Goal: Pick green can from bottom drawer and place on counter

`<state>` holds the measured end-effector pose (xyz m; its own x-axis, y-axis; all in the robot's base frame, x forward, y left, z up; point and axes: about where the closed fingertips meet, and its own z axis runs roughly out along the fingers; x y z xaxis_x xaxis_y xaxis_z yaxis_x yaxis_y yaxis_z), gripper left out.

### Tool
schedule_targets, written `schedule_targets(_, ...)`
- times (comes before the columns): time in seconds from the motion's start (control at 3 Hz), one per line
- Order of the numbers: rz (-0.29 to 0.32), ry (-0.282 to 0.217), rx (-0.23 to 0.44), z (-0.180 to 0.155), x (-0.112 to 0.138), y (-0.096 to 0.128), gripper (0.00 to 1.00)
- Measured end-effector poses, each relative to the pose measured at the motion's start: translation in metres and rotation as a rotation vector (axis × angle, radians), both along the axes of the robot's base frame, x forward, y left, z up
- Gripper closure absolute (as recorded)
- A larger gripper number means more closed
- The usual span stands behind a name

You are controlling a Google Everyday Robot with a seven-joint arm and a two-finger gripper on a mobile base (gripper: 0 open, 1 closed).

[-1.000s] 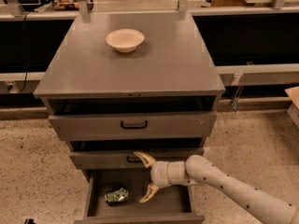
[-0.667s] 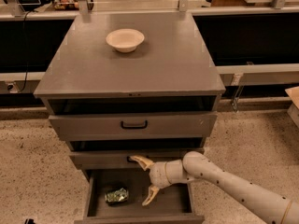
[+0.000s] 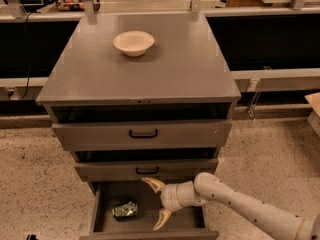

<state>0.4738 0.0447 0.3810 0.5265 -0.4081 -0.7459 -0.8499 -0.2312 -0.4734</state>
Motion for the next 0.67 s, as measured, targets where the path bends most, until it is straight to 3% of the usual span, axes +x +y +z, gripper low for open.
schedule_targets(0.33,-0.110,0.092,0.023,-0.0724,-0.0158,-0.0192,0.00)
schedule_targets(0.67,-0.092,0.088,0.025,-0.0662,-0.0171,-0.0124,0.00)
